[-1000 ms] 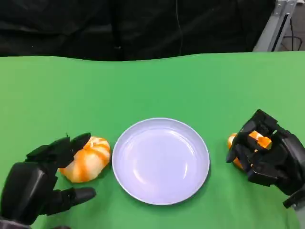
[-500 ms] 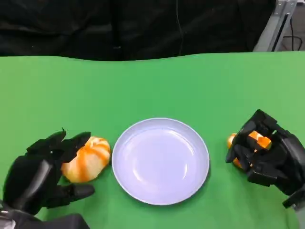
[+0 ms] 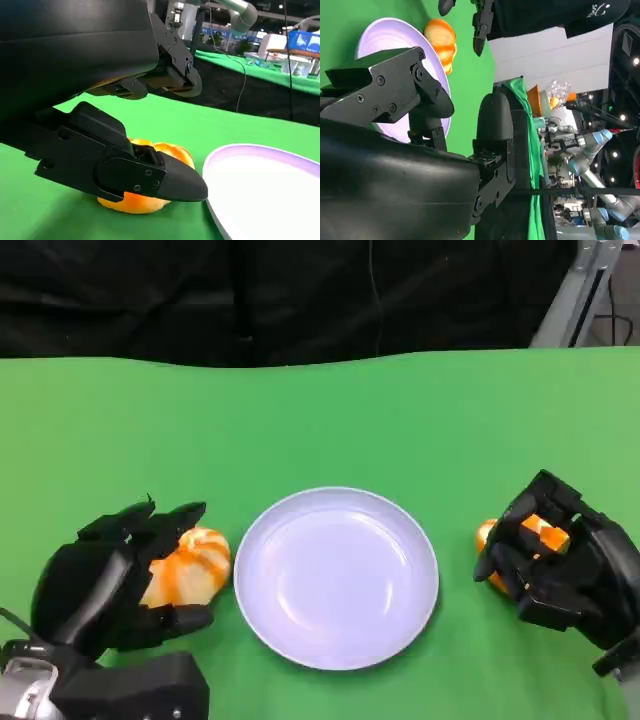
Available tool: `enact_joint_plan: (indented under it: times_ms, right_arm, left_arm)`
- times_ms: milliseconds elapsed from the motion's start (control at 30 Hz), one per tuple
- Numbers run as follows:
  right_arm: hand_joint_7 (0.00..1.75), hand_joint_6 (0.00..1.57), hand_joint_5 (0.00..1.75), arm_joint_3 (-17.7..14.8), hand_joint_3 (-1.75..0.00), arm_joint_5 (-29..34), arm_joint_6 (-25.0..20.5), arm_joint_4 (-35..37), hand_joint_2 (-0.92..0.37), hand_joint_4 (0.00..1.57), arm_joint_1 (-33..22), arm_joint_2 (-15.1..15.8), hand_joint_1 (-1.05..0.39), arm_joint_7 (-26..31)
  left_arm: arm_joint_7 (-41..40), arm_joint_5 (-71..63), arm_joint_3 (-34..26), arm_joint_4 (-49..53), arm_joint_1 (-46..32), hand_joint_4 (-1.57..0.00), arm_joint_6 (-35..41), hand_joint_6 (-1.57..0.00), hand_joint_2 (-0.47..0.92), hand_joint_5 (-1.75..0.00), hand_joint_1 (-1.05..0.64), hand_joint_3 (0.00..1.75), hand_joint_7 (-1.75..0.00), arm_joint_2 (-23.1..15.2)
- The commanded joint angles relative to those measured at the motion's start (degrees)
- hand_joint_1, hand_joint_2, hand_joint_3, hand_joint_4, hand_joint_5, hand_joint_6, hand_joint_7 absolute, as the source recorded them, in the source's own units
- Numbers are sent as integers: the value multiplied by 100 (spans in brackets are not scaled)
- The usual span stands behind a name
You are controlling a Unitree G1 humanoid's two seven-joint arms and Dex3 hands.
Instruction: Grasp the bread from the table and place it into the plate.
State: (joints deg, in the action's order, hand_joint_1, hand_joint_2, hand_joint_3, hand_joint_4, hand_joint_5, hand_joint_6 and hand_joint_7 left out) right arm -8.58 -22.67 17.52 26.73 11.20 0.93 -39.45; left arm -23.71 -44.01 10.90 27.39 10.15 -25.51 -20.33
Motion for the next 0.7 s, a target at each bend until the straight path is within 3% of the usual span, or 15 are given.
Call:
enact_joint_plan:
  times_ms: [33,700]
  right_arm:
    - [158,39,175,-52,-108,-44,-7,-32,-69,45,36,73,13,25]
    - [157,39,175,-42,-108,-67,-51,-192,-68,45,-32,78,10,14]
  left_arm:
    - [-11,144,53,65,28,-40,52,-42,92,-1,-92,25,0,-138]
    - [82,421,617,1531,837,-44,256,-43,92,-1,-91,27,-1,-7]
